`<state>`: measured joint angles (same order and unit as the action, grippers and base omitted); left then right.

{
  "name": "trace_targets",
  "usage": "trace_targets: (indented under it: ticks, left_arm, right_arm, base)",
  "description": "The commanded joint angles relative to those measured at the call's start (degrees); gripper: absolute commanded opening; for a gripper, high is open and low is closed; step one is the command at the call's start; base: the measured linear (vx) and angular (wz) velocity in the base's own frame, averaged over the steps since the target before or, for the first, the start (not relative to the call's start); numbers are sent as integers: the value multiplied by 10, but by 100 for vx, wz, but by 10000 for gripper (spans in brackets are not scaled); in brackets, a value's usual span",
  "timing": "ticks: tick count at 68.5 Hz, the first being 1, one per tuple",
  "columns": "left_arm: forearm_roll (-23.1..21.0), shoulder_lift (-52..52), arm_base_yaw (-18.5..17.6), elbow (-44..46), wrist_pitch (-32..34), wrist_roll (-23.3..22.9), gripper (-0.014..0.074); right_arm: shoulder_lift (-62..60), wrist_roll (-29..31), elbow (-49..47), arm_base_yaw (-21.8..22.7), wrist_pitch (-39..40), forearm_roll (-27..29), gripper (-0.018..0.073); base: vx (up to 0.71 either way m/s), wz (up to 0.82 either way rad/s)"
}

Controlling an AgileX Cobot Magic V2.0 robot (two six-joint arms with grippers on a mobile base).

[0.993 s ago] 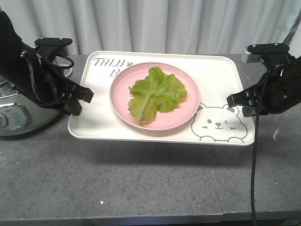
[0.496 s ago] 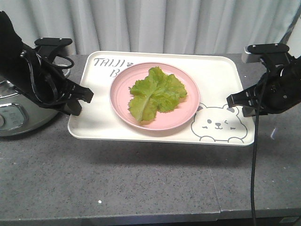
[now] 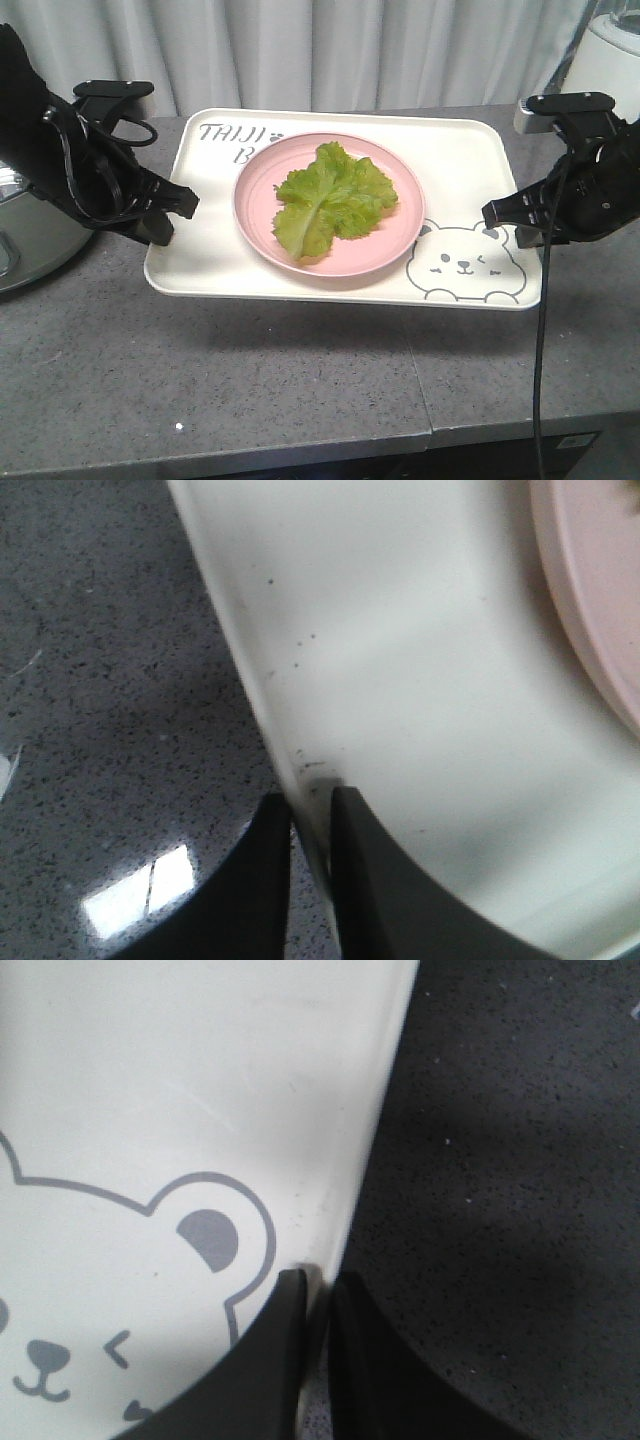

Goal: Transfer vegetables to tray and serve
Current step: 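Hold the tray level and turn the base away from the counter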

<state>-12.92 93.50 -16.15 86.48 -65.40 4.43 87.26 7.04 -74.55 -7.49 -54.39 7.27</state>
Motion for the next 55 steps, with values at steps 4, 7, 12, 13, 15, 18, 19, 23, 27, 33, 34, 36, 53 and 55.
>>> trace_targets:
  ticks: [4, 7, 12, 13, 15, 18, 19, 23, 27, 33, 34, 36, 53, 55]
  left_arm:
    - [-80, -31, -15, 17, 47, 17, -6]
    - [-80, -31, -15, 17, 47, 17, -6]
    - [-80, -31, -15, 17, 47, 17, -6]
    - [-80, -31, -15, 17, 47, 17, -6]
    - [-80, -31, -15, 17, 47, 17, -6]
    - [-80, -31, -15, 17, 47, 17, -6]
    - [-80, -31, -15, 17, 47, 17, -6]
    - [-80, -31, -15, 17, 47, 17, -6]
    - [-80, -31, -15, 17, 47, 17, -6]
    - [-80, -31, -15, 17, 47, 17, -6]
    - [-80, -31, -15, 17, 47, 17, -6]
    - [-80, -31, -15, 17, 47, 17, -6]
    - [-80, -31, -15, 17, 47, 17, -6]
    - [-80, -31, -15, 17, 47, 17, -6]
  right_arm:
    - [-25, 33, -17, -10, 22, 53, -6]
    - [-25, 33, -17, -10, 22, 53, -6]
    - [-25, 33, -17, -10, 22, 53, -6]
    - [-25, 33, -17, -10, 22, 53, -6]
    - [-25, 33, -17, -10, 22, 53, -6]
    - [-25, 33, -17, -10, 22, 53, -6]
    - [-25, 33, -17, -10, 22, 53, -6]
    - [-25, 33, -17, -10, 22, 53, -6]
    - [-25, 33, -17, -10, 22, 53, -6]
    - [-25, 33, -17, -10, 22, 53, -6]
    - [-25, 33, -17, -10, 22, 53, -6]
    - [-25, 33, -17, -10, 22, 53, -6]
    - [-25, 33, -17, -10, 22, 53, -6]
    - [-25, 33, -17, -10, 22, 53, -6]
  base:
    - [-2, -17]
    - [-1, -18]
    - [-1, -19]
    - [-1, -20]
    - [-1, -20]
    - [0, -20]
    - [0, -20]
    - [0, -20]
    - [0, -20]
    - [0, -19]
    - [0, -19]
    - [0, -19]
    - [0, -21]
    - [0, -23]
